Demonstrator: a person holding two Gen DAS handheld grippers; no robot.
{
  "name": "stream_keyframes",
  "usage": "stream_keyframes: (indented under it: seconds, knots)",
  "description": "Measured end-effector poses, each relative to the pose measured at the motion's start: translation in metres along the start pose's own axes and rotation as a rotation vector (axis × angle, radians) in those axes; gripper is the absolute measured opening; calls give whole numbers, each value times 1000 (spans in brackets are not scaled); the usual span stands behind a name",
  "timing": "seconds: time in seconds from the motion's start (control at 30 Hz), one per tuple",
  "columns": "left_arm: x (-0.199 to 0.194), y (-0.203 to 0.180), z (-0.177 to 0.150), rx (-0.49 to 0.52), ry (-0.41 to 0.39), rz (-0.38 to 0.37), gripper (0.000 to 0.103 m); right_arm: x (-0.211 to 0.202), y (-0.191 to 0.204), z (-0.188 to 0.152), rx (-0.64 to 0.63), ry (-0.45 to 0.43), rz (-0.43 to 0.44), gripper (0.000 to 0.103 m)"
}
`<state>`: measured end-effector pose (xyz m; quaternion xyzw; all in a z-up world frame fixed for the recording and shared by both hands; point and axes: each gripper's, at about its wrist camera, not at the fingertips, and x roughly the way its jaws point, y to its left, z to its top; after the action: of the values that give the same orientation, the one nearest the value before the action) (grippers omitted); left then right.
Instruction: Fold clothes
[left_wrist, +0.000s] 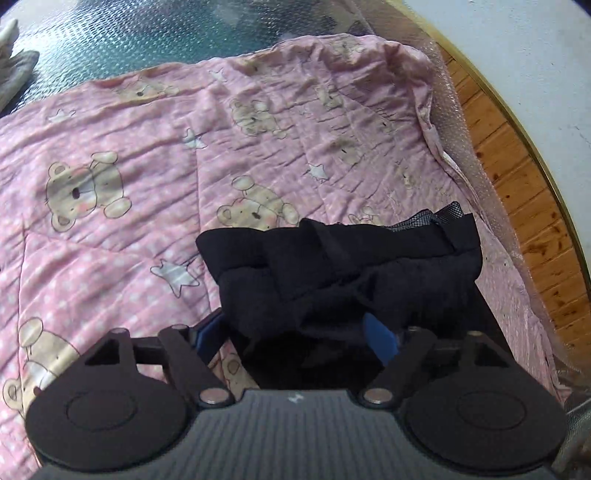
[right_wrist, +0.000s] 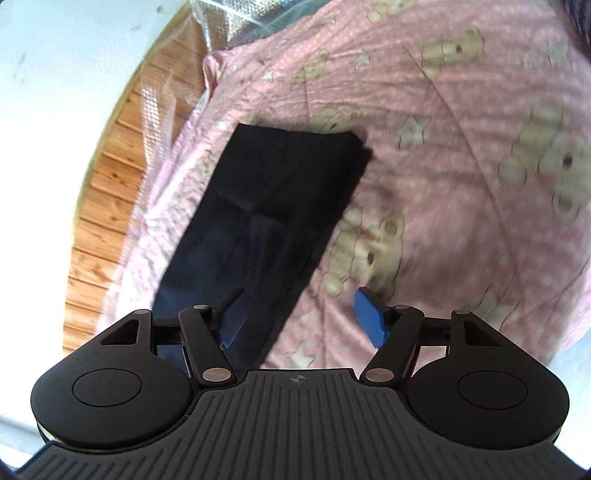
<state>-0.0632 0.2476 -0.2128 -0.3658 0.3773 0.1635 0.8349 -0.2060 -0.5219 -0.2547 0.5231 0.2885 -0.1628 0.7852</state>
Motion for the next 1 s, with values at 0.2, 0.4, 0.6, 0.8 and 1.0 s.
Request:
stream_keyframes:
  seconds: [0.2,0.4,0.6,0.8,1.0]
  knots:
    - [-1,1,3,14,10,-110,79,4,-21,-9,154,-64,114,68]
    - [18,-13,-3,13,17,-85,85,30,0,2,127,-118,115,74]
    - [22,-17,2,15,12,-62,85,43,19,13,33,-111,57,73]
    - [35,-18,10,-46,25,-84,50,67,37,24,-62,-113,-33,3]
    - [14,13,7,-206,0,-196,69,60,23,22,-35,-81,-18,25]
